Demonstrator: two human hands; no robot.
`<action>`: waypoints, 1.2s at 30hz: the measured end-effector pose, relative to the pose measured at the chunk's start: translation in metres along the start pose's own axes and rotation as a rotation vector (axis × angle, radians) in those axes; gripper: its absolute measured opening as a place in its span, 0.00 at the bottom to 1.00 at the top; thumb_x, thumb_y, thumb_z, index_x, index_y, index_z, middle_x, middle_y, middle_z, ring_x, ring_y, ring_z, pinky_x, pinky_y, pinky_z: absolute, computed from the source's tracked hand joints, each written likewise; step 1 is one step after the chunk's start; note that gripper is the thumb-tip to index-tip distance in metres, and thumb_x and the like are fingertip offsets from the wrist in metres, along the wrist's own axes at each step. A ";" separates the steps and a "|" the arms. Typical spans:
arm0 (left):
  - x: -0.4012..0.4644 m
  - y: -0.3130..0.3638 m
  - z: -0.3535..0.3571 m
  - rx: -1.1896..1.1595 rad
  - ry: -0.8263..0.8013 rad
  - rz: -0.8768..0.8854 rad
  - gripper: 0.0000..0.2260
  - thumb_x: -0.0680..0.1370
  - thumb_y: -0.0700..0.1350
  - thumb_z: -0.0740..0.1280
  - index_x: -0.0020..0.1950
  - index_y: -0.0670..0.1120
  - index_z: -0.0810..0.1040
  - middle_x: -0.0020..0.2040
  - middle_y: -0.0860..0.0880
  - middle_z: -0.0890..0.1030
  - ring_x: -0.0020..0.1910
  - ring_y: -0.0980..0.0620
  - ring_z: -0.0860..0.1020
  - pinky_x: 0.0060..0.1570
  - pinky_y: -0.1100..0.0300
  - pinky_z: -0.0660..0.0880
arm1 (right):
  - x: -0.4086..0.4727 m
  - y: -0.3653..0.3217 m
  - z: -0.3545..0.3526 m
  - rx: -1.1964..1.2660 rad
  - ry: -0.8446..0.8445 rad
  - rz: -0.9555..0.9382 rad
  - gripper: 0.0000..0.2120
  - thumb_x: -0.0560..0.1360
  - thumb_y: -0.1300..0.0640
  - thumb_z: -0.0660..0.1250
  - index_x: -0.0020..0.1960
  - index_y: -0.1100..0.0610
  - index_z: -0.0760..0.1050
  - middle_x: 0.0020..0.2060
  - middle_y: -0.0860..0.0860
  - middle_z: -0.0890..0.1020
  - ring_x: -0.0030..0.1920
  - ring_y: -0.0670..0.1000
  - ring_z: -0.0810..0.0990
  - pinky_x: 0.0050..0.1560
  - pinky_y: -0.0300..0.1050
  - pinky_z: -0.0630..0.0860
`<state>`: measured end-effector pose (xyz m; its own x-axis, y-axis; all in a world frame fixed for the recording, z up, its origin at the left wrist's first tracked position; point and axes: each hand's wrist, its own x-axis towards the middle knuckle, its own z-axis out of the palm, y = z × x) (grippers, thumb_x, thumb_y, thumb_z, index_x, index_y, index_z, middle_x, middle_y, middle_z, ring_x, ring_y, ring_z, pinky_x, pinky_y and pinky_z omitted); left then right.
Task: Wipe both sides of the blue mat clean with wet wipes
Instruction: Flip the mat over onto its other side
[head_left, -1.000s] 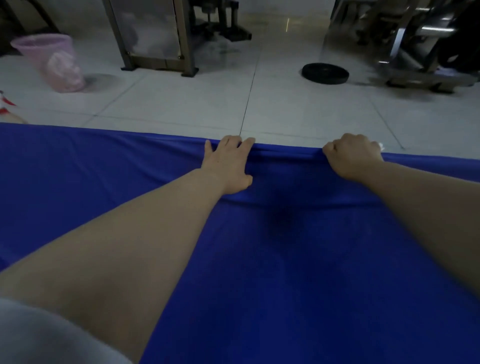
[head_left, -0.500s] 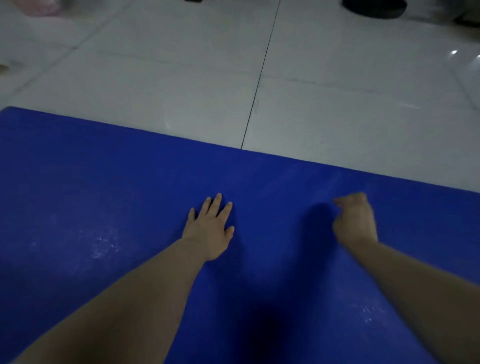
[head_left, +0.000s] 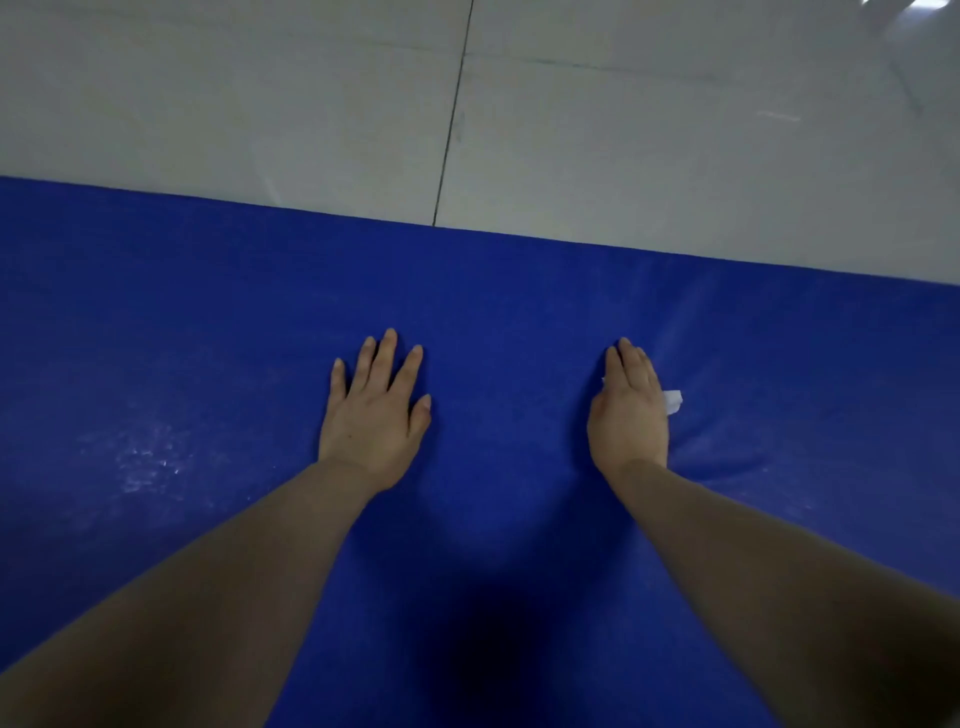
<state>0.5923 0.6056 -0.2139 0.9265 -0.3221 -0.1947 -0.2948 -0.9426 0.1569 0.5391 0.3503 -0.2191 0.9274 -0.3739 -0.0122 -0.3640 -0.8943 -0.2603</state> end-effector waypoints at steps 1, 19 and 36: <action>-0.001 0.001 0.000 -0.011 0.009 0.003 0.26 0.82 0.55 0.47 0.79 0.51 0.46 0.80 0.48 0.42 0.78 0.49 0.39 0.74 0.47 0.39 | -0.004 0.000 -0.001 0.030 0.000 0.013 0.24 0.80 0.65 0.53 0.76 0.62 0.57 0.76 0.54 0.56 0.76 0.53 0.52 0.76 0.43 0.49; -0.148 0.029 -0.002 0.034 -0.189 -0.034 0.25 0.84 0.45 0.51 0.80 0.48 0.47 0.80 0.46 0.42 0.78 0.48 0.44 0.76 0.53 0.45 | -0.117 0.007 -0.043 -0.007 -0.248 0.035 0.27 0.77 0.72 0.55 0.75 0.60 0.60 0.77 0.52 0.56 0.74 0.51 0.61 0.66 0.41 0.67; -0.313 0.144 -0.205 0.187 -0.170 0.207 0.17 0.80 0.40 0.56 0.67 0.44 0.73 0.63 0.47 0.73 0.64 0.48 0.68 0.70 0.55 0.58 | -0.269 0.019 -0.291 -0.009 -0.261 0.113 0.18 0.79 0.64 0.56 0.33 0.54 0.57 0.37 0.52 0.64 0.45 0.54 0.65 0.44 0.43 0.64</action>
<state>0.3078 0.5886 0.0687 0.7946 -0.5040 -0.3385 -0.5255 -0.8502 0.0321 0.2578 0.3626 0.0606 0.8714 -0.3961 -0.2896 -0.4658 -0.8531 -0.2349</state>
